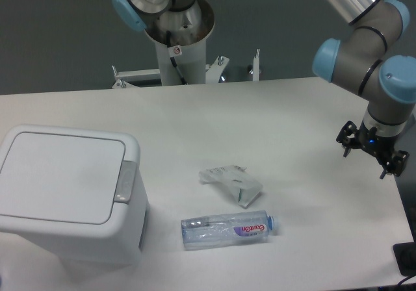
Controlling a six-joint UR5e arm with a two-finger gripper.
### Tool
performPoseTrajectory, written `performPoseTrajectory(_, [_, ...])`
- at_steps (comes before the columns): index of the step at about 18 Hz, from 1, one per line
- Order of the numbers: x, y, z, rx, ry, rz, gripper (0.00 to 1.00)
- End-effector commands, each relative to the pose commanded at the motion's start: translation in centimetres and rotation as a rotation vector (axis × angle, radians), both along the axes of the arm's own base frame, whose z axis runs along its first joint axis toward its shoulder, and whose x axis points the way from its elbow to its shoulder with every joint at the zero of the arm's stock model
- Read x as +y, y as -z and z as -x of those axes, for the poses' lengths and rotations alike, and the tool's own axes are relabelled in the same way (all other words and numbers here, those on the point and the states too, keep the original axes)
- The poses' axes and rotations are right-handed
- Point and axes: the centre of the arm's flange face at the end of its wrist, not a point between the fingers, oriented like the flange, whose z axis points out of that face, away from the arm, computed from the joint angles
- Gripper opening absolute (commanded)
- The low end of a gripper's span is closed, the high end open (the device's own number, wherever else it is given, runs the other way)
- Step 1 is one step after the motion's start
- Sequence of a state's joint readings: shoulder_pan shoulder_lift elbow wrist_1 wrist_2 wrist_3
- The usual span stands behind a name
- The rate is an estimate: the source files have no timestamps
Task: Open the trash can
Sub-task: 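Move the gripper from rest toward the white trash can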
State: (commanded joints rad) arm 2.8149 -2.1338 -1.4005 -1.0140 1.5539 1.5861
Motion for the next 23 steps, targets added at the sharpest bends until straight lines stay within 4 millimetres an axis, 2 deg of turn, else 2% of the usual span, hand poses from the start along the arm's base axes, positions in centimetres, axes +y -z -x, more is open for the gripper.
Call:
performPoseTrajectory(10, [0.7, -0.1, -0.6, -0.019, -0.007, -0.049, 1.0])
performPoseTrajectory(17, [1.7, -0.9, -2.3, -0.091, -0.231, -0.186, 1.0])
performPoseTrajectory(23, [4.4, -1.8, -3.8, -0.171, -0.375, -0.307, 1.0])
